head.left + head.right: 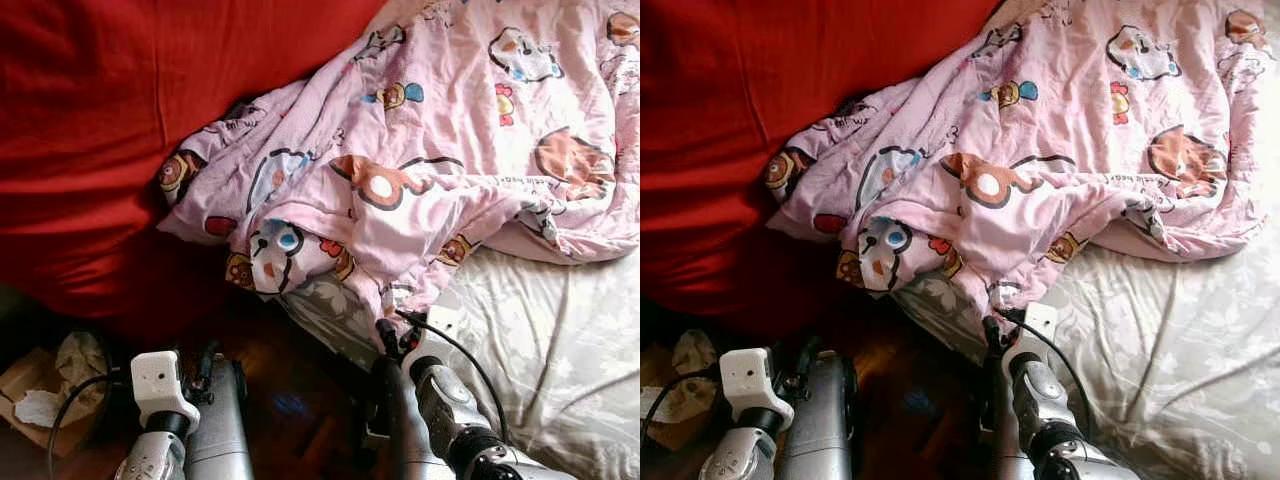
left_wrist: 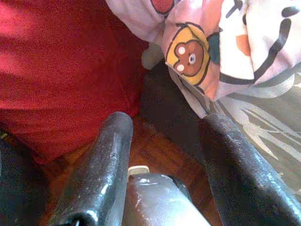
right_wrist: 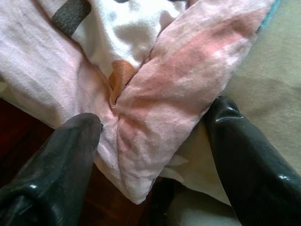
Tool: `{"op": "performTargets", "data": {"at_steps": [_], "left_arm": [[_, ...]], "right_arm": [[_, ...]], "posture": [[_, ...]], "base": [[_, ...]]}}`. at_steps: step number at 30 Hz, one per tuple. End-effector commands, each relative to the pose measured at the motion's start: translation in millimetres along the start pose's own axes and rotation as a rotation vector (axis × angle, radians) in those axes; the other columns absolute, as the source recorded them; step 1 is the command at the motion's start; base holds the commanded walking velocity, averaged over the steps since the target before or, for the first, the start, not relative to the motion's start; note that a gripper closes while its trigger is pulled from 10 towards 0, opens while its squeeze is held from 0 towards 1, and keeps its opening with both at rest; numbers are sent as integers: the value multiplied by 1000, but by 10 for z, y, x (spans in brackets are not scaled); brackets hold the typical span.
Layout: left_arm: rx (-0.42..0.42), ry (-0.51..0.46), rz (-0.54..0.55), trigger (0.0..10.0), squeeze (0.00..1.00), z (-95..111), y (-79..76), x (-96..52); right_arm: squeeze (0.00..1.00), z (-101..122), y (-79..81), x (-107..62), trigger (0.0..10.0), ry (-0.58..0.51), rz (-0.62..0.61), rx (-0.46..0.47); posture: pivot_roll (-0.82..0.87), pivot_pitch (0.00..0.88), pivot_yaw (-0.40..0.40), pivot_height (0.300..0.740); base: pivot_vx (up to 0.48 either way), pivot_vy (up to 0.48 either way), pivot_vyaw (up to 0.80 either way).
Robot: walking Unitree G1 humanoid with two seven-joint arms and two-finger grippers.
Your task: Clean up the room
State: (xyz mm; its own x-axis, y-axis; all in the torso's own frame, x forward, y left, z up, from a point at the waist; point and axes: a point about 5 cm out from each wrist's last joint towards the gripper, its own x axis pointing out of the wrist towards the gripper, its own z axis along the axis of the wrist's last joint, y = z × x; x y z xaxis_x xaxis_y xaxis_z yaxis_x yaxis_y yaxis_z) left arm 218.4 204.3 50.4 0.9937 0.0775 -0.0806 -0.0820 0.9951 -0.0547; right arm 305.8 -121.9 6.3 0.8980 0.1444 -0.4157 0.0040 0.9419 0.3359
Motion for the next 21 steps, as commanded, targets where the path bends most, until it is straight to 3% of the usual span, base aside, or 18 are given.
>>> {"op": "performTargets", "data": {"at_steps": [1, 4, 5, 6, 7, 10, 11, 21], "left_arm": [[4, 38, 8, 10000, 0, -73, 7, -71], [2, 41, 16, 10000, 0, -80, 4, -103], [2, 42, 17, 10000, 0, -82, 3, -111], [2, 43, 19, 10000, 0, -88, 0, -121], [2, 45, 19, 10000, 0, -91, -5, -130], [1, 48, 20, 10000, 0, -98, -11, -143], [-1, 50, 21, 10000, 0, -100, -15, -150], [-9, 55, 20, 10000, 0, -110, -47, -182]], "right_arm": [[0, -152, -9, -46, 10000, 52, 4, 8], [0, -120, -8, -34, 10000, 46, 4, -12], [0, -112, -11, -32, 5608, 44, 3, -15], [0, -99, -14, -29, 4784, 39, 2, -16], [0, -88, -14, -26, 824, 34, 4, -15], [0, -77, -15, -24, 824, 28, 7, -14], [0, -69, -11, -22, 0, 24, 11, -14], [0, -60, 15, -15, 0, 25, 25, -45]], "posture": [[217, 424, -87, 586], [219, 432, -91, 586], [219, 432, -91, 586], [219, 434, -93, 586], [218, 435, -93, 586], [218, 435, -93, 586], [217, 437, -94, 586], [213, 447, -99, 586]], "base": [[0, 0, 0], [0, 0, 0], [0, 0, 0], [0, 0, 0], [0, 0, 0], [0, 0, 0], [0, 0, 0], [0, 0, 0]]}}
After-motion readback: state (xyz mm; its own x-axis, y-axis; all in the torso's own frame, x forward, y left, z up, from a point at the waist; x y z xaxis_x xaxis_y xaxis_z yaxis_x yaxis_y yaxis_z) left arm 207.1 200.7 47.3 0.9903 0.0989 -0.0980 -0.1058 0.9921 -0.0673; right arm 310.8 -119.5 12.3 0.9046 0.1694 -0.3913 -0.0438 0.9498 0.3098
